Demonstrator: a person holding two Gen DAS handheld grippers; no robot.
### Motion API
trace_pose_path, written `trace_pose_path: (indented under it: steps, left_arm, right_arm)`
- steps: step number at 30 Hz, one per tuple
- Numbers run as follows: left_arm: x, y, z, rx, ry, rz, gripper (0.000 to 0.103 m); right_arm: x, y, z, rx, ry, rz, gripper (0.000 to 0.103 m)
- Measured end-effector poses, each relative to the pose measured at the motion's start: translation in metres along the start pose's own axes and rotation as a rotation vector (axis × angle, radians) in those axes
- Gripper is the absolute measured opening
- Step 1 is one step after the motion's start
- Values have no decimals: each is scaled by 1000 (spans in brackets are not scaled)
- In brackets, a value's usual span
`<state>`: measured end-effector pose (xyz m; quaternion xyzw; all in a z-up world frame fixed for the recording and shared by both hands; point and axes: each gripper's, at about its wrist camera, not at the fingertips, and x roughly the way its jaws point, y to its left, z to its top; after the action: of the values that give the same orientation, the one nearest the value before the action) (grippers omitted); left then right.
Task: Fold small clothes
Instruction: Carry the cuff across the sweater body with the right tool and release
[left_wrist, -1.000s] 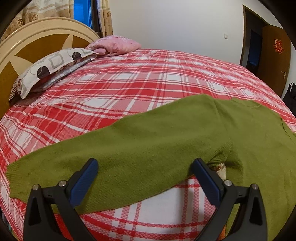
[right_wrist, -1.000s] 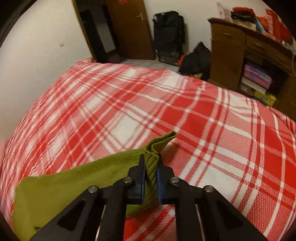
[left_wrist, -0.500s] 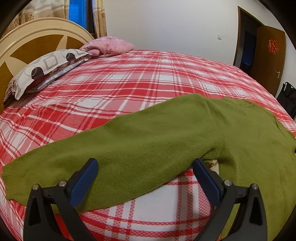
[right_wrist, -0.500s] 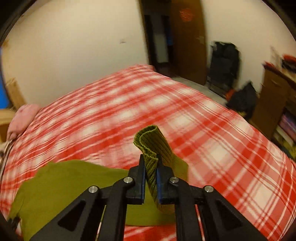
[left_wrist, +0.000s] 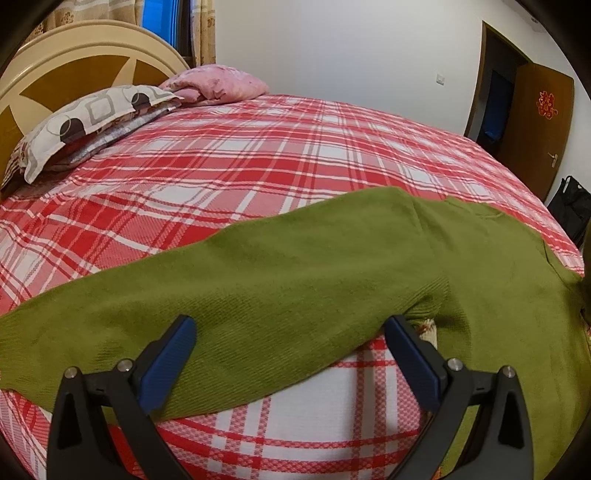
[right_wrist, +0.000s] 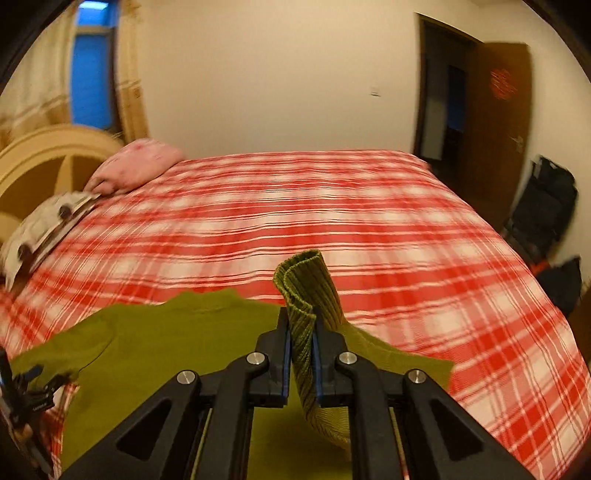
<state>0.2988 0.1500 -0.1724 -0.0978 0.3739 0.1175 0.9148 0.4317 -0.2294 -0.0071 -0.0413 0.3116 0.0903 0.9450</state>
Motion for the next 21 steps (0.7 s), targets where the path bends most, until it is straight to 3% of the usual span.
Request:
trace_pose_path:
  steps: [8,13,16,19,20,21]
  left_arm:
    - [-1,2,0,-15,-4,-22,103]
    - [-3,7,-1,-34,-13,-31,103]
    - [-4,7,-1,-40,-16,-31,103]
    - [-6,8,0,-46,-21,-36,103]
    - [-7,9,0,-49,-21,-39,103]
    - [-8,10,1,-54,-20,-42,103]
  right_arm:
    - [18,93,-16,-174,9,80,9]
    - [30,168,-47,-301,21,160,9]
    - [38,205,-72,-375,53,206,9]
    - [52,222,-98,-426,146,260,12]
    - [53,221,-106,-430,162,272,29]
    - [52,217,-112,-421,181,291,64]
